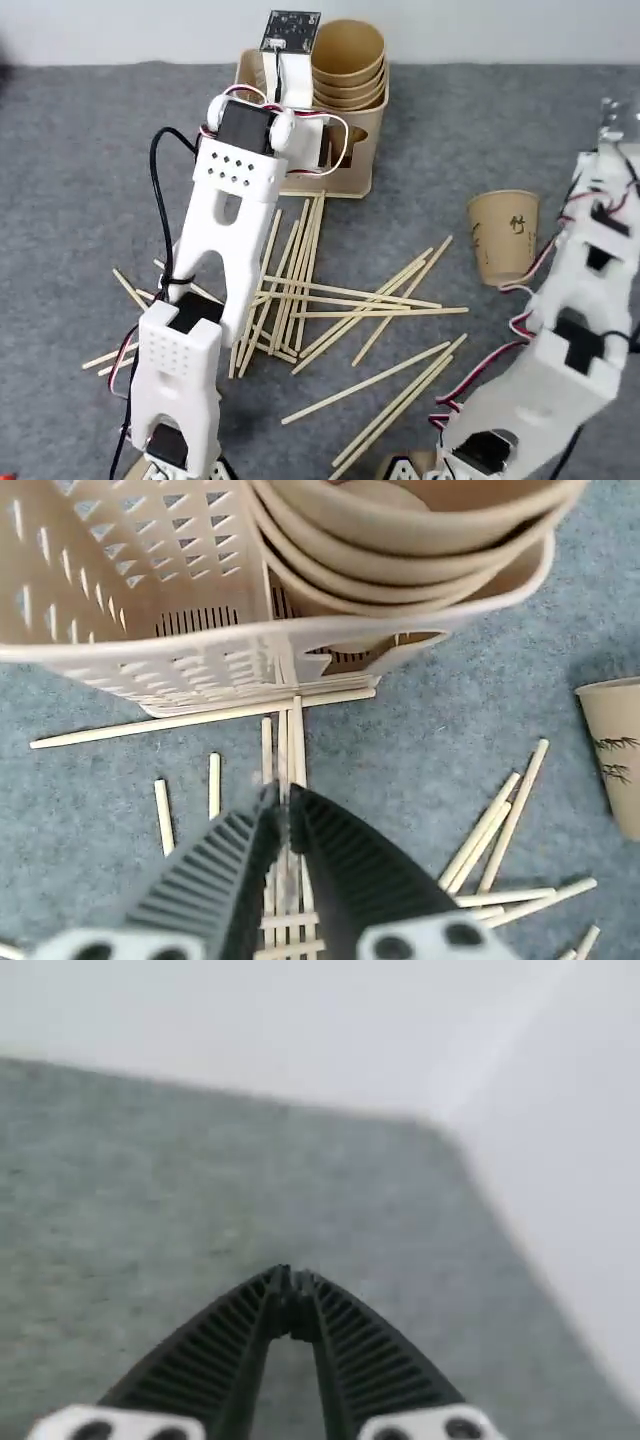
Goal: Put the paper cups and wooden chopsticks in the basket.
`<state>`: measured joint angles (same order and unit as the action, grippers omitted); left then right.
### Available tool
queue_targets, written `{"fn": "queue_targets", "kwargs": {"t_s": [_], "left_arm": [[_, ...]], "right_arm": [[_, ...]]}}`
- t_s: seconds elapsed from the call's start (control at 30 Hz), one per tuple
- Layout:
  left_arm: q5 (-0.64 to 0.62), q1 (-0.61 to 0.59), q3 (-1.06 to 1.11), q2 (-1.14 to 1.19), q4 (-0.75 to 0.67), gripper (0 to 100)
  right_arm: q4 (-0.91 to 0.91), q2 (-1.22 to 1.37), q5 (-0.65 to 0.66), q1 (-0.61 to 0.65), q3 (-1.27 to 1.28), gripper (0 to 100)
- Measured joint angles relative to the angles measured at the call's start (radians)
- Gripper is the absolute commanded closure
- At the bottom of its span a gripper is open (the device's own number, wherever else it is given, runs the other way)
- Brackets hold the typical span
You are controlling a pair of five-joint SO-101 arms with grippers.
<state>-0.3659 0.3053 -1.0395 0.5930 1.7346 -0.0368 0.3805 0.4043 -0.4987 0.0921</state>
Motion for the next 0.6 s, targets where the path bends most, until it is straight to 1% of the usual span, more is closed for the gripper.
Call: {"fn": "queue_targets", "kwargs": {"t_s": [0.07,0.17,0.23,0.37,0.5,0.6], "left_arm": [[0.000,0.000,0.000,0.000,0.000,99],[0.000,0.000,0.000,0.000,0.000,99],[0.000,0.000,0.000,0.000,0.000,99],[0.000,-0.002,0.000,0.000,0.000,99],[0.000,-0.032,0.017,0.000,0.000,99],[0.000,-0.061,0.069,0.000,0.000,99]], "right_arm": [[-0.110,0.020,-0.029,0.014,-0.058,99.0],[-0.272,0.034,-0.040,0.048,-0.091,99.0],[-0.328,0.034,-0.041,0.075,-0.092,99.0],[-0.356,0.034,-0.041,0.135,-0.092,99.0],[-0.359,0.043,-0.041,0.193,-0.092,99.0],[-0.361,0.092,-0.008,0.210,-0.094,99.0]]}}
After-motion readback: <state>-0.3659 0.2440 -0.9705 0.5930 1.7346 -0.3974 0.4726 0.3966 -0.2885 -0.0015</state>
